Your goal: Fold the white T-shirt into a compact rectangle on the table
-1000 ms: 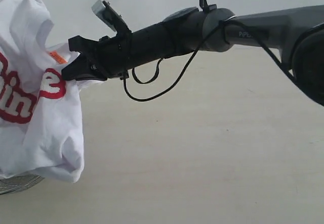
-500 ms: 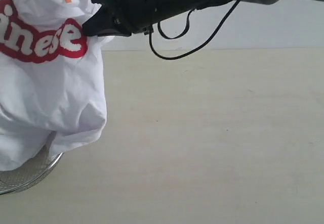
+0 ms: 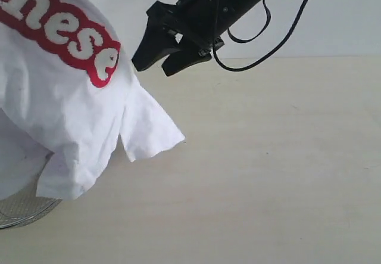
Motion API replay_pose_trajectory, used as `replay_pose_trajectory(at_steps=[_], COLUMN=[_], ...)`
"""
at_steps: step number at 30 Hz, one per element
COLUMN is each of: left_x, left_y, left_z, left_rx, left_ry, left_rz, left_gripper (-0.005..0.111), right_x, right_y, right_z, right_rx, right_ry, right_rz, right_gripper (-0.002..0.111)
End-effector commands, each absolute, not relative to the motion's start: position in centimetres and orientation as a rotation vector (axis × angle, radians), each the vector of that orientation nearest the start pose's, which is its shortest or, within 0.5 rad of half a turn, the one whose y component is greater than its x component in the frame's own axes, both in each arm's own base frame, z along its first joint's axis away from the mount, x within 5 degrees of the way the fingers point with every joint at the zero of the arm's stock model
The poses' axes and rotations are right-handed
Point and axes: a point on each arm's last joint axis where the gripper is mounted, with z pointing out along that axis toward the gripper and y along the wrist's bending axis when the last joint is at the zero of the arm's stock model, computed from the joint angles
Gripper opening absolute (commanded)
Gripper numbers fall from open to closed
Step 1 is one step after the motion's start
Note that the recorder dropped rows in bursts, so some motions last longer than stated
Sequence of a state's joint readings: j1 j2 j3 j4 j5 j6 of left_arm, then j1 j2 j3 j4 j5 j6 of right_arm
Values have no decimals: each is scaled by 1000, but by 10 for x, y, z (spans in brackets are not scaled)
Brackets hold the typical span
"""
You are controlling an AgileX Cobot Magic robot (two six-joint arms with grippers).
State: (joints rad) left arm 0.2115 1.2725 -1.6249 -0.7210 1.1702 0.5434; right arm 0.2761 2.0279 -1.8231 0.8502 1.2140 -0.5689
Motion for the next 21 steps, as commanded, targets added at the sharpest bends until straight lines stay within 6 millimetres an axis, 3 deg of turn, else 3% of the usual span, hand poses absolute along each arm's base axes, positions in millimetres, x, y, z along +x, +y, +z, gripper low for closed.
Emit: replay_pose_trajectory(at_steps=[1,4,8,13,17,21], left_x=[226,224,224,223,216,216], left_y=[-10,-11,-11,-10,-7,-12], left_z=[504,507,507,507,508,511], left_rx=[401,416,416,417,481,491], left_ry=[2008,2010,2010,2016,2007,1975], left_rz=[-453,-454,-454,-433,-326,-388], left_gripper=[4,4,4,4,4,4], right_x=[413,424,433,444,444,448], right_y=[144,120,125,127,129,133], right_z=[296,297,284,251,248,255], right_rx=[-704,-757,-847,-918,-1055,-1076], right_ry=[2488,2368,2257,2271,2176,2026], right_rz=[1016,1024,1045,1000,984,977], right_gripper=[57,62,62,62,62,62])
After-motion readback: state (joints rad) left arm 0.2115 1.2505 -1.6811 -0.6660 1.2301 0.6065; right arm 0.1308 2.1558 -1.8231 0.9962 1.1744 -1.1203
